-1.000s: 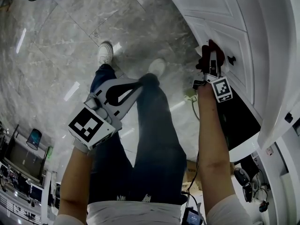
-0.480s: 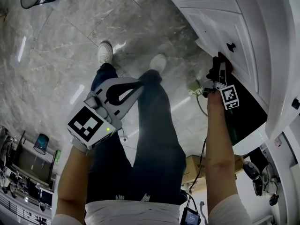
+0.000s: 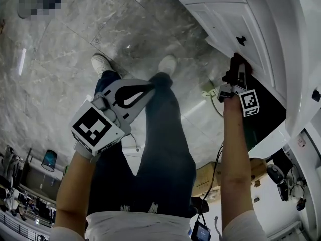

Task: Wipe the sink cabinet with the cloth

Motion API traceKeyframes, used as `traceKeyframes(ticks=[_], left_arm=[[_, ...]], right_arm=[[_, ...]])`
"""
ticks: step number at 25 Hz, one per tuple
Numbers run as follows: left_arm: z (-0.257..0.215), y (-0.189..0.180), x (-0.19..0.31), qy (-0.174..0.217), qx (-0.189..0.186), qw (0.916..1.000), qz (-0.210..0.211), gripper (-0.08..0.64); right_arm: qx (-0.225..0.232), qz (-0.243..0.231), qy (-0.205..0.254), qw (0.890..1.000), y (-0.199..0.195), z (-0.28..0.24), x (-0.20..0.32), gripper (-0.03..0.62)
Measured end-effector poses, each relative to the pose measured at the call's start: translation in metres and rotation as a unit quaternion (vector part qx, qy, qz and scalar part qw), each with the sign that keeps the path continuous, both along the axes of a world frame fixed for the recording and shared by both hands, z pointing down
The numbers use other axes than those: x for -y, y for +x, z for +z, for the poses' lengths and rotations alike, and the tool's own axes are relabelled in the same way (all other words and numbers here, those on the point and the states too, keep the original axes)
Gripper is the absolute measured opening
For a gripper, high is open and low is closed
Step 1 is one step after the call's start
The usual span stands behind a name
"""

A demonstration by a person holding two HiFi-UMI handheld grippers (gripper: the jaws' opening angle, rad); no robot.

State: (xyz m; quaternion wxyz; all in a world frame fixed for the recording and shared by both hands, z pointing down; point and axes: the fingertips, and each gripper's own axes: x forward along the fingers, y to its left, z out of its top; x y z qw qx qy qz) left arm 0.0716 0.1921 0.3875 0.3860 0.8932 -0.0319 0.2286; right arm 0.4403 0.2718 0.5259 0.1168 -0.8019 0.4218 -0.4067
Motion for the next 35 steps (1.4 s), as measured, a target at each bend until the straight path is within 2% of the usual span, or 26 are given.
traceKeyframes(ticks=[5,12,14,17,25,35], left_arm=[[-0.014,0.006,0.003,0.012,-0.024,0.9991,0.033,0.012],[-0.034,0.005,0.023,0.015,-0.050,0.9975,0.047,0.012],[-0.037,0.004,0.031,0.017,-0.053,0.9975,0.043,0.012],[-0.040,0.005,0.040,0.011,-0.060,0.9976,0.032,0.012],[-0.040,-0.005,0.035,0.005,-0.068,0.9972,0.030,0.012],[-0.038,-0.015,0.041,-0.003,-0.074,0.9973,0.004,0.012]], right_arm=[[-0.012,0.018,0.016,1.000,0.000,-0.044,-0.003,0.146],[-0.032,0.048,0.031,0.998,0.000,-0.110,-0.004,0.146],[-0.028,0.049,0.037,0.998,-0.001,-0.119,0.000,0.145],[-0.035,0.055,0.021,0.998,0.001,-0.131,0.000,0.141],[-0.036,0.035,0.028,0.998,-0.006,-0.158,0.014,0.141],[0.010,0.043,0.078,0.996,-0.036,-0.161,0.063,0.140]])
